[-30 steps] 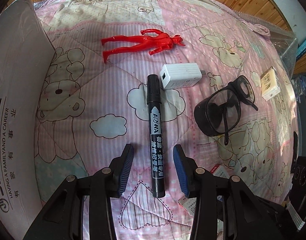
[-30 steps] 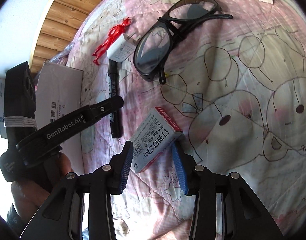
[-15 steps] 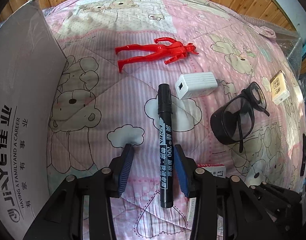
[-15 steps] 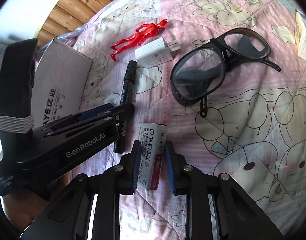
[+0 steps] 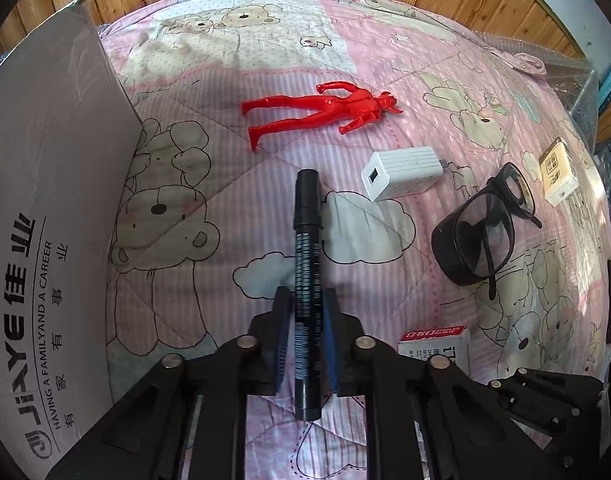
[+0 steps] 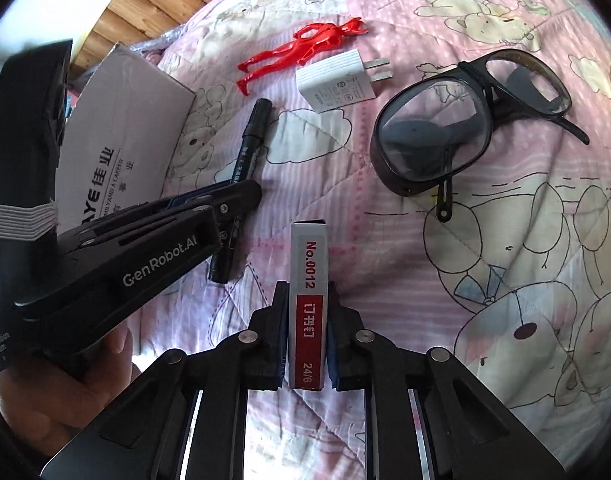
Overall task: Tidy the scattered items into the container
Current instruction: 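Lift the marker and staples box and carry both toward the white box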
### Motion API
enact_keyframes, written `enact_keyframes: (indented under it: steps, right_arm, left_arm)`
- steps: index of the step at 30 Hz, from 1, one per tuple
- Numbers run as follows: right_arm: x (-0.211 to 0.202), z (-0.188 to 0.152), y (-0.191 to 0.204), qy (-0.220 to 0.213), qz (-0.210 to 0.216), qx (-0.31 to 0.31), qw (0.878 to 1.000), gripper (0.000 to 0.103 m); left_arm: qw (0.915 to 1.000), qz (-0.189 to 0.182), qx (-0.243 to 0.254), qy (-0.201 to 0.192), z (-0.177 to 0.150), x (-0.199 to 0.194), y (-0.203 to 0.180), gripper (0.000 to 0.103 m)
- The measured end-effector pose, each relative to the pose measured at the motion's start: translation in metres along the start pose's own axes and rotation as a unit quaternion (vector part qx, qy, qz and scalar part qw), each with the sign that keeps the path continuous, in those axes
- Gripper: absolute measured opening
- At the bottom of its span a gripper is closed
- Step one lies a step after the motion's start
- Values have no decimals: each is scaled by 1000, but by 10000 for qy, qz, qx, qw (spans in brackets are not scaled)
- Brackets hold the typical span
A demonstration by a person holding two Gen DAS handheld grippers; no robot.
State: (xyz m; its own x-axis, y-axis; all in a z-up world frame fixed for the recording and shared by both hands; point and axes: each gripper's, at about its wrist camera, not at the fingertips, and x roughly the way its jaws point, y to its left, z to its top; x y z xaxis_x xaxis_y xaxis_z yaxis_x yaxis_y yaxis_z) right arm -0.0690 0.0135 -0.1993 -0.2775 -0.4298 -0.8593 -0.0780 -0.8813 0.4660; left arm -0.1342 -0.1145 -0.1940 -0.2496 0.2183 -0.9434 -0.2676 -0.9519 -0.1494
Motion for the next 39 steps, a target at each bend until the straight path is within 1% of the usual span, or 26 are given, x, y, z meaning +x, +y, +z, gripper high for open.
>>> enact_keyframes:
  steps: [6, 15, 22, 39]
  right_arm:
    - [-11, -3, 0, -66, -19, -12, 10000, 15]
    - [-28, -11, 4, -143, -121, -66, 9998, 15]
    - [-39, -20, 8, -181, -106, -93, 9997, 15]
    - [-60, -42, 33, -254, -331, -517, 9978, 15]
  left_arm:
    - [9997, -169, -161, -49, -9, -17, 6, 14]
    - [9992, -295, -204, -157, -18, -43, 0, 14]
    - [9984, -434, -217, -273, -28, -65, -6, 14]
    - [9972, -524, -266, -472, -60, -106, -7, 14]
